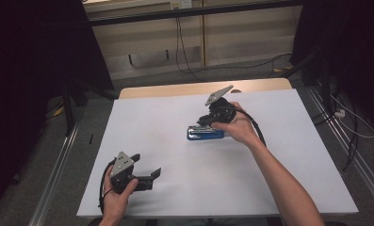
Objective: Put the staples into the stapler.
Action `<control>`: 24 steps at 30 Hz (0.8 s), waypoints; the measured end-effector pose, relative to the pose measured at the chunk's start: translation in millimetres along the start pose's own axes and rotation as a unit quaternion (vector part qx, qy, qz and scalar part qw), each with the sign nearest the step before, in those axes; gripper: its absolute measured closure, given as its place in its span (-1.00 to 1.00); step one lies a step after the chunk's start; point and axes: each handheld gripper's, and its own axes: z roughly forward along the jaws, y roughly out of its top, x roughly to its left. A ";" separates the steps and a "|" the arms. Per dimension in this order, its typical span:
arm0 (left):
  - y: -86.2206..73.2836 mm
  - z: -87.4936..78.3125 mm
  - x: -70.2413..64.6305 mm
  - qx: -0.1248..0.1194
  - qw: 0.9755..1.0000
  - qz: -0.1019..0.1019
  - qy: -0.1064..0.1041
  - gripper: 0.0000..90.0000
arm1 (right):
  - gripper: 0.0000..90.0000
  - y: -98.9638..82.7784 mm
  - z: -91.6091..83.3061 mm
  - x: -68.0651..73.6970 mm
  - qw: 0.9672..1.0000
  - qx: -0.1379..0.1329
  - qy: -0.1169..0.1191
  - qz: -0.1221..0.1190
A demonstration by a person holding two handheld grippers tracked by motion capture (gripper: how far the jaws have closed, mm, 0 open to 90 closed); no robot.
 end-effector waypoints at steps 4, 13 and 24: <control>-0.2 0.4 -0.9 0.001 1.000 0.001 -0.003 -0.89 | 0.76 4.1 2.9 -2.7 1.000 0.003 0.002 0.003; -0.4 -0.2 0.3 0.001 1.000 0.001 -0.002 -0.89 | 0.76 9.7 11.9 -7.4 1.000 0.008 0.003 -0.005; -0.5 -0.5 0.5 0.002 1.000 0.001 0.000 -0.89 | 0.76 11.7 20.4 -13.7 1.000 0.007 0.011 -0.016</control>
